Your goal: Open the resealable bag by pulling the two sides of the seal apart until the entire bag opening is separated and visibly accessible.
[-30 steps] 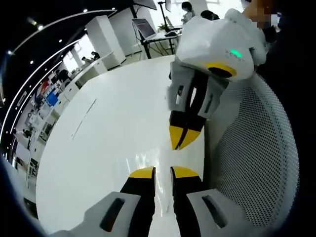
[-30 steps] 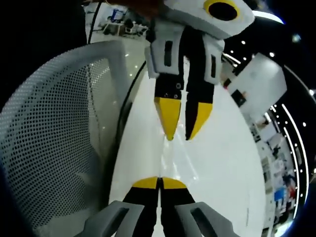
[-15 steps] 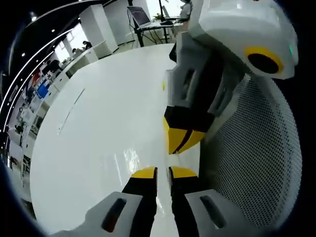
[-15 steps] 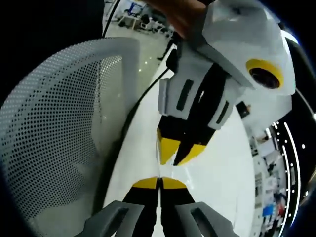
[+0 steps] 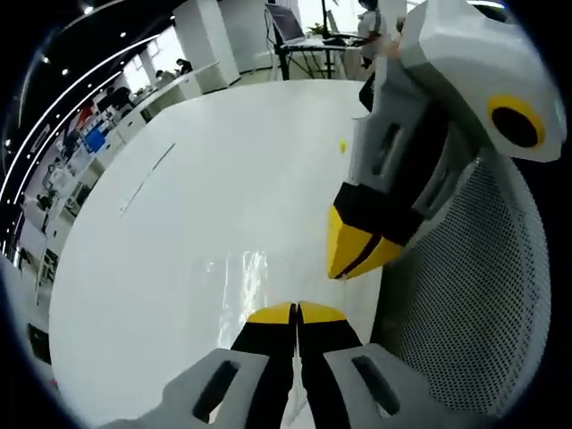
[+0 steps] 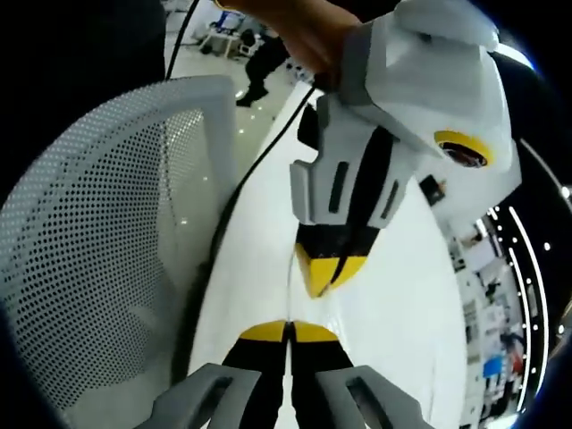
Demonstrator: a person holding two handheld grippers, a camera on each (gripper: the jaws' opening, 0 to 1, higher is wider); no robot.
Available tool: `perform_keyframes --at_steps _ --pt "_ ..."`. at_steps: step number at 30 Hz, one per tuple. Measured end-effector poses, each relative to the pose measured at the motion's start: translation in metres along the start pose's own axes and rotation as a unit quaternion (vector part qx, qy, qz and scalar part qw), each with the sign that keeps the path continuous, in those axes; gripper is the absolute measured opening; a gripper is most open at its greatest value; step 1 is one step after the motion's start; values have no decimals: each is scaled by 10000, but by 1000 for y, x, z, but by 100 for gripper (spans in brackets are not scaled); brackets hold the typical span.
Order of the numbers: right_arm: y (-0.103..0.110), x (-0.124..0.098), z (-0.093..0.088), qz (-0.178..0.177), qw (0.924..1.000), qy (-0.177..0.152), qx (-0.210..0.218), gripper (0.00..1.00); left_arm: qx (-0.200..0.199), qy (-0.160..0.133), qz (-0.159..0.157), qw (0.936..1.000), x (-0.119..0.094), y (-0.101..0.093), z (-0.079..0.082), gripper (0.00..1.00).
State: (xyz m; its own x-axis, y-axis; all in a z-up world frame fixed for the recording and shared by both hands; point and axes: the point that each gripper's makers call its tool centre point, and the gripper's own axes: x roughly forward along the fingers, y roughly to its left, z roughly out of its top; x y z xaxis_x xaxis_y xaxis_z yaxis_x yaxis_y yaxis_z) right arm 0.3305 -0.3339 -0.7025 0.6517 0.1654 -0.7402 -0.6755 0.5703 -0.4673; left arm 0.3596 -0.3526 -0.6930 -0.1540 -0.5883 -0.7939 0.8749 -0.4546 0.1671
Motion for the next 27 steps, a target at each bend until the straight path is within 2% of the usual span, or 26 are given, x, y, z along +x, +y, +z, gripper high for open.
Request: perform_keyframes --at_steps 7,11,13,16,19,23,27 --pt "-5 7 3 -81 9987 -7 506 0 -6 -271 262 9993 -3 7 13 0" --pt "-8 11 6 -182 9985 52 517 0 48 -419 479 9980 -6 15 21 0" --pt "-11 11 2 -328 9989 243 235 0 98 -444 502 9977 -7 16 23 0" --pt "-11 11 7 -376 9981 123 466 0 121 -526 687 9962 -10 23 27 0" --pt "-12 9 6 -455 9968 159 631 0 191 -657 893 9937 -14 30 33 0" --pt "-14 8 4 -513 9930 131 1058 0 349 -763 1098 9904 -18 34 39 0" --pt "-15 7 3 -554 9905 123 1256 0 432 -1017 1396 9840 -26 42 54 0"
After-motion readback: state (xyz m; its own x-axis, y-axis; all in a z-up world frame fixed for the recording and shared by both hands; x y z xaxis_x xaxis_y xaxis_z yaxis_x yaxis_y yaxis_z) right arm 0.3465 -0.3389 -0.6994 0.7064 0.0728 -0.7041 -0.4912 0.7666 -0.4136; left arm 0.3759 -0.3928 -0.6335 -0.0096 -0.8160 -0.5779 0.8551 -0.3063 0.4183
